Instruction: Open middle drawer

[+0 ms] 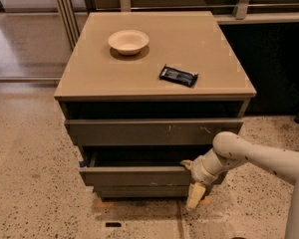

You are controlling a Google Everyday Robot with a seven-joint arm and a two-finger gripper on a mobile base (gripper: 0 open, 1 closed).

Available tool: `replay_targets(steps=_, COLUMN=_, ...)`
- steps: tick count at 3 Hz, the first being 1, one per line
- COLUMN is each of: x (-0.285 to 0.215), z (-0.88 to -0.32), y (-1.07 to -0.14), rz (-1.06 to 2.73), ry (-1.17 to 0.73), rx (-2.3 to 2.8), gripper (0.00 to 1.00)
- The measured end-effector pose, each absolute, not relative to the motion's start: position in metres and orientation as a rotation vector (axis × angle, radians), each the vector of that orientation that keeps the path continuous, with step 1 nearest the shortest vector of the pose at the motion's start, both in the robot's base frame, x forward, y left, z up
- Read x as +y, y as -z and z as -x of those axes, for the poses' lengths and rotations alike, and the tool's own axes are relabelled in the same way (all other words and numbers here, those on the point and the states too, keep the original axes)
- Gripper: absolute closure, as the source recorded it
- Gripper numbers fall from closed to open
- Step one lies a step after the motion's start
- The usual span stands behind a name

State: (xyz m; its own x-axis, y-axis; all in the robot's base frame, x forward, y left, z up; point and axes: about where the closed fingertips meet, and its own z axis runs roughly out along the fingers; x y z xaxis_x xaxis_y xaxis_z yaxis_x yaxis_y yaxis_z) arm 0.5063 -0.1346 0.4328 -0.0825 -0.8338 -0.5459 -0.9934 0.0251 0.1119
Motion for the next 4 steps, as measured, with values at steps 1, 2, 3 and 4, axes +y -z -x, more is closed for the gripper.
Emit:
replay_targets(steps=1, x=-0.138, z=-0.483, y=-0.441, rz=1.879, ry=-0.717, rx=1.984, gripper=0.00)
replay_targets(steps=2, x=-0.146, z=-0.442, y=-0.445, rz=1.890, ry=-0.812, rx=2.007, gripper=0.00)
replay_targets(steps=3, x=-0.150, z=-0.422, y=-0.445, rz=1.891, ry=-0.868, rx=2.027, gripper=0.00)
replay_targets(steps=4, x=-0.150, z=-0.422, y=-0.445, rz=1.891, ry=-0.868, rx=2.027, gripper=0.00)
